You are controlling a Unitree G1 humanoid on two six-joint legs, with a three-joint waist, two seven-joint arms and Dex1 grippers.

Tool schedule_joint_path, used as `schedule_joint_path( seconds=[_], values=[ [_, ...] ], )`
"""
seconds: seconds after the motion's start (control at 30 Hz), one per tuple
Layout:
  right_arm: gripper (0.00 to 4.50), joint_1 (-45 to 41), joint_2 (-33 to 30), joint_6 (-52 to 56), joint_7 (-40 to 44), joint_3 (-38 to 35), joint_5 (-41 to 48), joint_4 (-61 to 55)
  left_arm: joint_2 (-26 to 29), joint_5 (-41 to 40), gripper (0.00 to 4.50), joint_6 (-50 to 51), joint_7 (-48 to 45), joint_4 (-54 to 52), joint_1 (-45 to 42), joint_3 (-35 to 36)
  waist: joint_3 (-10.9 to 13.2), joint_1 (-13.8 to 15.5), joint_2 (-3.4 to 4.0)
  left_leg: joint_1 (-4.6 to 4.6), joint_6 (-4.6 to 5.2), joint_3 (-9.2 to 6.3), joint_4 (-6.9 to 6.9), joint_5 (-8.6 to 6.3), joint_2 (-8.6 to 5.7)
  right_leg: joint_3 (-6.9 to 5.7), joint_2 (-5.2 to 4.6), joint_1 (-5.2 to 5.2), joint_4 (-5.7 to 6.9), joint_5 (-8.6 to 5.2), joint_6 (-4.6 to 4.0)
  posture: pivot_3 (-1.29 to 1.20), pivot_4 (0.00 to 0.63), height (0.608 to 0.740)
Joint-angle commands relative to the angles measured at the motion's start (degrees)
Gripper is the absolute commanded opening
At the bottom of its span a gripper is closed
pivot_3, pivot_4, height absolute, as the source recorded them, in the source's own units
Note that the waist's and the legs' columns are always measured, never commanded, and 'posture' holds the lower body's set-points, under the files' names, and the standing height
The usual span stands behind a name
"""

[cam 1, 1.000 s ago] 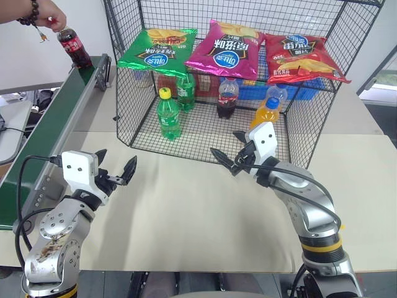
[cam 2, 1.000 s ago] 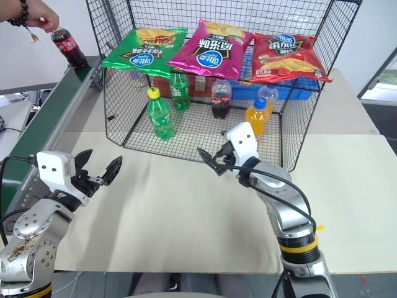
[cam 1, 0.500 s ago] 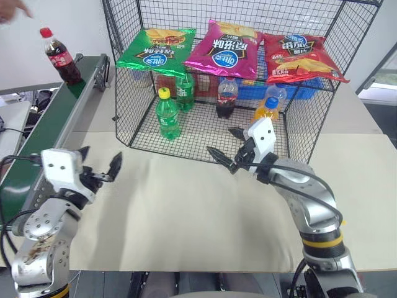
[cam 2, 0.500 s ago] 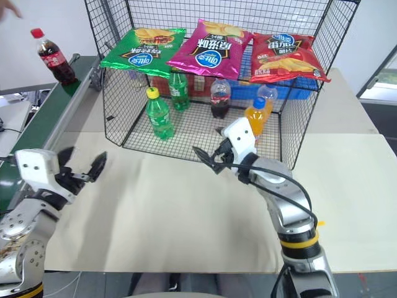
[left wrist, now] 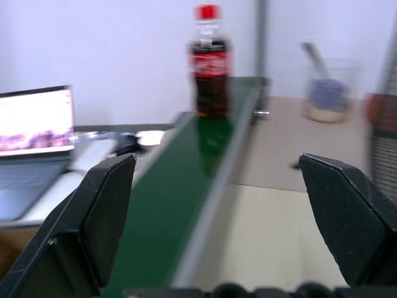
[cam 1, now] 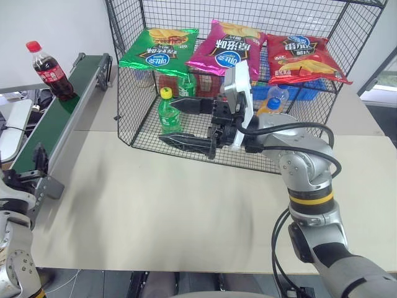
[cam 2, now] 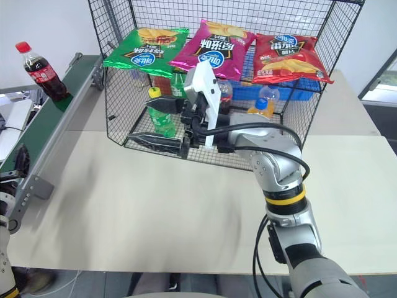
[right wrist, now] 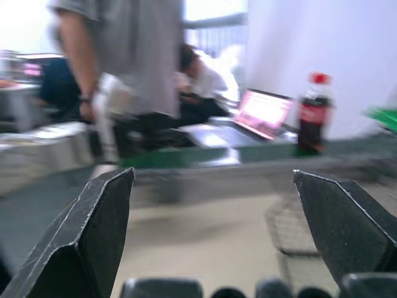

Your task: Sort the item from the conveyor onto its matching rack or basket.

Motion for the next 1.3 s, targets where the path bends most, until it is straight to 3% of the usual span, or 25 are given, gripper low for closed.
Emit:
schedule_joint_path(
  seconds=[0.03, 0.27, 1.3],
  values=[
    [4.50, -5.25, 1.34, -0.78, 1.84, -1.24, 2.92, 0.72, 3.22, -0.69, 4.45, -2.53, -0.33, 2.64, -2.00, 3.24, 0.00, -0.04, -0.01, -0.01, 0.00, 0.00, 0.00, 0.00, -0.02, -0.01, -0.06, -0.02, 0.00, 0.00, 0.00, 0.00, 0.150, 0.740],
    [4.50, -9.73, 3.59, -2.27, 1.26, -2.89, 3.83, 2.98, 5.60, -1.64, 4.45, -4.00, -1.39, 8.22, -4.09, 4.53, -0.01, -0.11, -0.03, 0.02, 0.00, -0.01, -0.06, 0.00, -0.02, -0.14, -0.21, -0.03, 0.01, 0.00, -0.01, 0.00, 0.150, 0.740],
    [4.50, -9.55, 4.11, -2.18, -2.99, -2.72, 3.57, 1.12, 12.65, 1.17, 4.45, -7.93, -5.37, 24.17, -7.96, 2.04, -0.01, -0.25, -0.03, 0.03, -0.01, -0.01, -0.13, 0.00, -0.03, -0.27, -0.53, -0.09, 0.03, 0.02, -0.03, 0.00, 0.150, 0.740]
  ],
)
